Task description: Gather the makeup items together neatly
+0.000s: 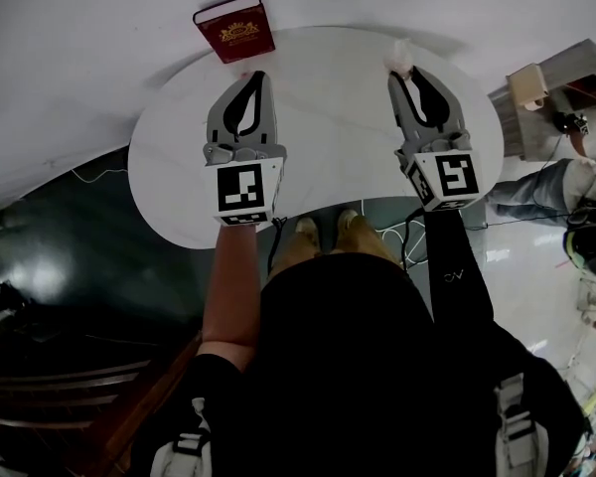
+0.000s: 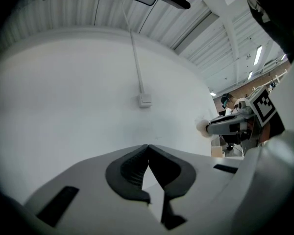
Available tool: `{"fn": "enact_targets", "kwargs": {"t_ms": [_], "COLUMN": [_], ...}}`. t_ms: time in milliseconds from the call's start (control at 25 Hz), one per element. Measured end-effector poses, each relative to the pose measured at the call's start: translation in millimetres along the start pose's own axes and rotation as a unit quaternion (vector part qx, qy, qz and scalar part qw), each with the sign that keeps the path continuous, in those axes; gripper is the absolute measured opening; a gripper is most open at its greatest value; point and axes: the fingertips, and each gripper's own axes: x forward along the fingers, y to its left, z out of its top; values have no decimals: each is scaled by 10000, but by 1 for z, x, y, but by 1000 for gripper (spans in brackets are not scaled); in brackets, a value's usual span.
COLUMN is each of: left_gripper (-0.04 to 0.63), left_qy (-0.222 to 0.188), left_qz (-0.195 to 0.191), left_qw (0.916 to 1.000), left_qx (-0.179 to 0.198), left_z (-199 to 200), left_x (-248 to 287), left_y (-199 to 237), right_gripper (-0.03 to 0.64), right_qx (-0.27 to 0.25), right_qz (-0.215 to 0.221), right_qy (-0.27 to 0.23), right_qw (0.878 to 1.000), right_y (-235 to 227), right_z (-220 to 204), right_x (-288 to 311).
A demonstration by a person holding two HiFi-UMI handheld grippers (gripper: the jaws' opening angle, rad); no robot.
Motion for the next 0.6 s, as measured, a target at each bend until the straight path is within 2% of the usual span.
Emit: {"fn": "enact_targets", "kwargs": {"t_ms": [280, 600], "left_gripper": [8, 8], "left_qy": [-68, -56], "left_qz": [-16, 107], "left_qw": [9999, 9999], "left_qx": [134, 102], "left_z": [6, 8], "left_x": [3, -3], "left_y": [-5, -1], "right_gripper": [109, 109], "right_qx": [126, 176], "right_qz": [-62, 158], "right_qy": [119, 55], "right_qw": [9998, 9997], "right_y": [6, 23], "right_z": [-3, 6], "right_x": [-4, 4]}}
